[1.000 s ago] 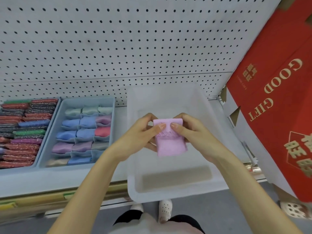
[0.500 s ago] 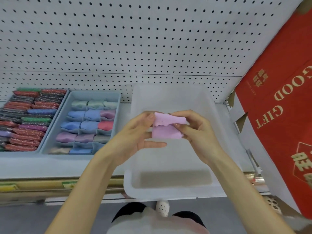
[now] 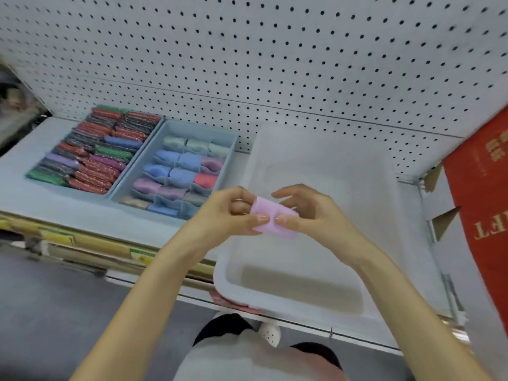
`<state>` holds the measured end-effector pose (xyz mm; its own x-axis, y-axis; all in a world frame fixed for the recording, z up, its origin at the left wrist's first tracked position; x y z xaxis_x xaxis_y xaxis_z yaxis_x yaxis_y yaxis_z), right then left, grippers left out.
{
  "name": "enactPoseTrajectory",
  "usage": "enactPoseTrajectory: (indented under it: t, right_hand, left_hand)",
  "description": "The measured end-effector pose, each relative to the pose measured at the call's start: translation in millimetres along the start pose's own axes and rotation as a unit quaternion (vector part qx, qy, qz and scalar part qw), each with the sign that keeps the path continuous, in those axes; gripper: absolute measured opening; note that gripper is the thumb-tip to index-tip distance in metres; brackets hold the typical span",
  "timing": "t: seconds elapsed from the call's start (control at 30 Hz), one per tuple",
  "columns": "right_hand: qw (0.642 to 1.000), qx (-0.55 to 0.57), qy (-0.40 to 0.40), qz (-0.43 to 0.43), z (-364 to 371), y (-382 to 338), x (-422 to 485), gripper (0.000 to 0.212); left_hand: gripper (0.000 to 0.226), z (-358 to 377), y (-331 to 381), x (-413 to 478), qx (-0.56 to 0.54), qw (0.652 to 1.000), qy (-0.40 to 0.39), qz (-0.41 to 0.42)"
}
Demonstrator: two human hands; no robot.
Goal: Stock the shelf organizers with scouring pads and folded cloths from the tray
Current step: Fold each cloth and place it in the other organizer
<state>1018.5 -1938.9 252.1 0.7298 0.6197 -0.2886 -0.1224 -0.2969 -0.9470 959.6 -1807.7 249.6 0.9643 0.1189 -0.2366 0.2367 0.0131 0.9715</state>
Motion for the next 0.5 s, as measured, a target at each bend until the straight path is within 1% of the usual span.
enactPoseTrajectory:
  t: [0.07,0.17,0.27,0.33,0.4,0.43,0.5]
  right_hand:
    - [0.999,-0.016,-0.047,0.009,17,0,7,0.020]
    - [0.996,-0.028,-0.085,0.030,37,1,17,0.018]
    - [0.991,-0.057,-0.112,0.050,61,1,29,0.012]
    - [0.990,-0.063,-0.117,0.052,77,-1,39,0.005]
    - [0.990,-0.065,-0.116,0.047,92,-6,53,0.008]
    - [0.991,-0.061,-0.107,0.050,98,-8,62,0.011]
    - [0.995,-0.042,-0.060,0.066,103,-10,84,0.015]
  left_hand:
    - [0.023,-12,-4,-5,0.022,1.000,0.012,0.009]
    - [0.016,-31,-10,-10,0.026,0.999,0.037,0.013]
    - [0.015,-54,-14,-10,0.036,0.997,0.064,0.028]
    - [0.014,-71,-14,-9,0.036,0.996,0.074,0.045]
    - [0.012,-93,-15,-6,0.038,0.994,0.089,0.060]
    - [0.011,-109,-17,-3,0.040,0.992,0.102,0.065]
    - [0.014,-152,-23,2,0.050,0.985,0.141,0.082]
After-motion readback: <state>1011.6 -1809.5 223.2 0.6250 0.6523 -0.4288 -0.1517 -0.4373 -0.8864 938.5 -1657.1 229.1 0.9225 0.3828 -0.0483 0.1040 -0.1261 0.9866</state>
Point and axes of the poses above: each hand's wrist, its own x-axis towards the middle knuckle, its own z-axis out of the palm, y = z × x, the point moved 9 cm from there along x, towards the middle knuckle, and after that the axes turned 7 degrees about z, right-handed, at the moved point
